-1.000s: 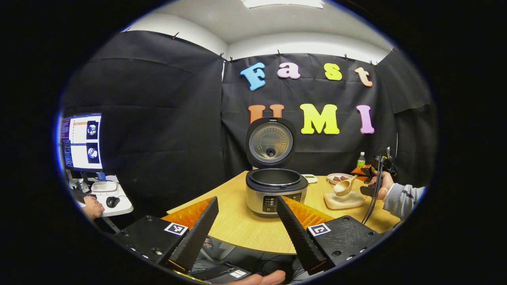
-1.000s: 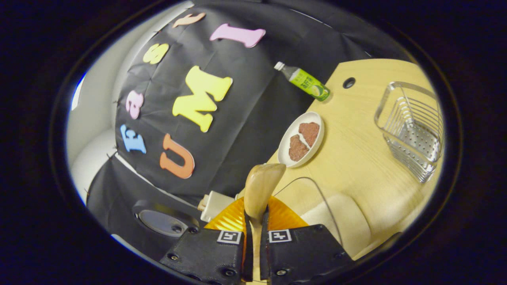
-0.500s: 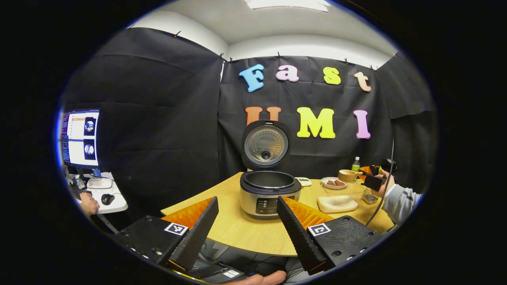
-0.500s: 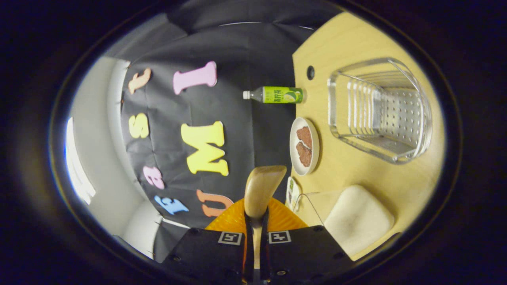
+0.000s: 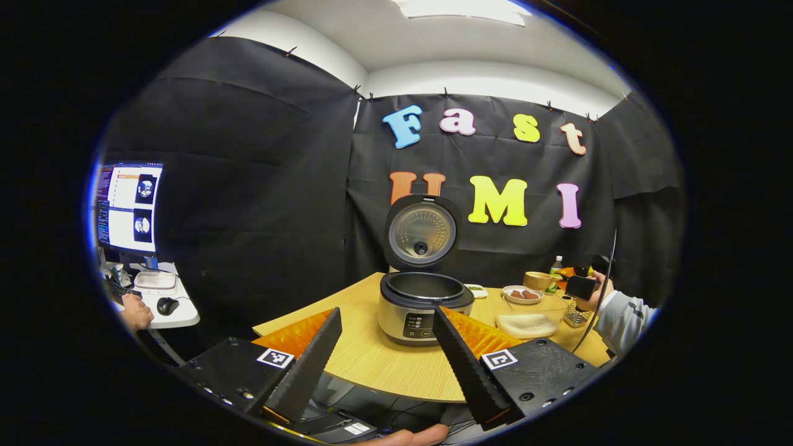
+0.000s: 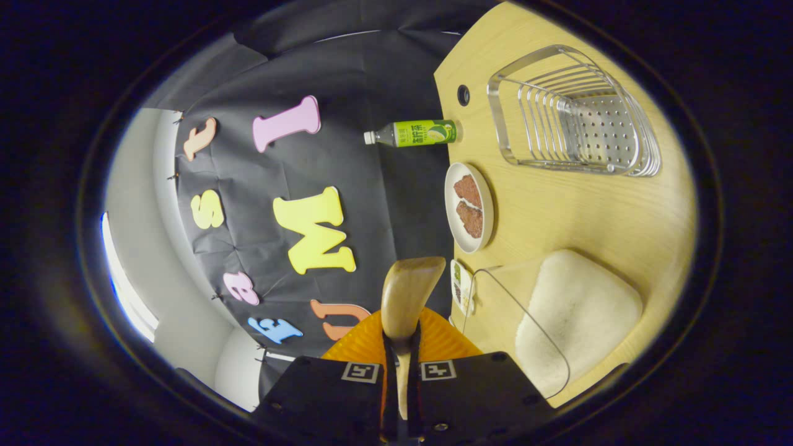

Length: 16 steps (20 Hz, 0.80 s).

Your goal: Close the left gripper, press the button to open the rice cooker; take a wooden spoon from the chopstick holder with the right hand, scoop a spoonful of rice and pour it into the rice cooker, then put the wooden spoon back into the chopstick holder.

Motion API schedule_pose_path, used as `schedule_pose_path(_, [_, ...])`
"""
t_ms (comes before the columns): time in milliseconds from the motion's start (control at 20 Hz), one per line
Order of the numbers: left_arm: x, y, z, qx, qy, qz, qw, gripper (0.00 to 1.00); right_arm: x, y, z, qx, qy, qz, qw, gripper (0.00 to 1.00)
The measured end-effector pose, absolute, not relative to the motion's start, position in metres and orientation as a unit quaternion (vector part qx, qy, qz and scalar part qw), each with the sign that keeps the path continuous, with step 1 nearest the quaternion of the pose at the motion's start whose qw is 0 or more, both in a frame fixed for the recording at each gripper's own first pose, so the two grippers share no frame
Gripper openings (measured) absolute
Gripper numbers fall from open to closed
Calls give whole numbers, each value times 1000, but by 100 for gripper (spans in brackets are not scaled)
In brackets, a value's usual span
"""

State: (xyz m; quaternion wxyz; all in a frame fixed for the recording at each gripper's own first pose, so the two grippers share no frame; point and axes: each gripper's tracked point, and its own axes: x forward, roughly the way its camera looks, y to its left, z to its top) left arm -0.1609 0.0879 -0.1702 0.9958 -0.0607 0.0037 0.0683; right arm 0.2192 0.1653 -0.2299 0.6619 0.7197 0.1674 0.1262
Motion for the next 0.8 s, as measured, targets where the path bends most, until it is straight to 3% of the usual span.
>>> schedule_pose_path(500, [-194, 132, -155, -68, -26, 75, 995, 94, 209, 270, -175, 660, 190, 183, 704, 11])
schedule_pose_path(800, [-215, 134, -151, -86, -43, 35, 995, 94, 191, 350, -152, 578, 212, 220, 757, 11])
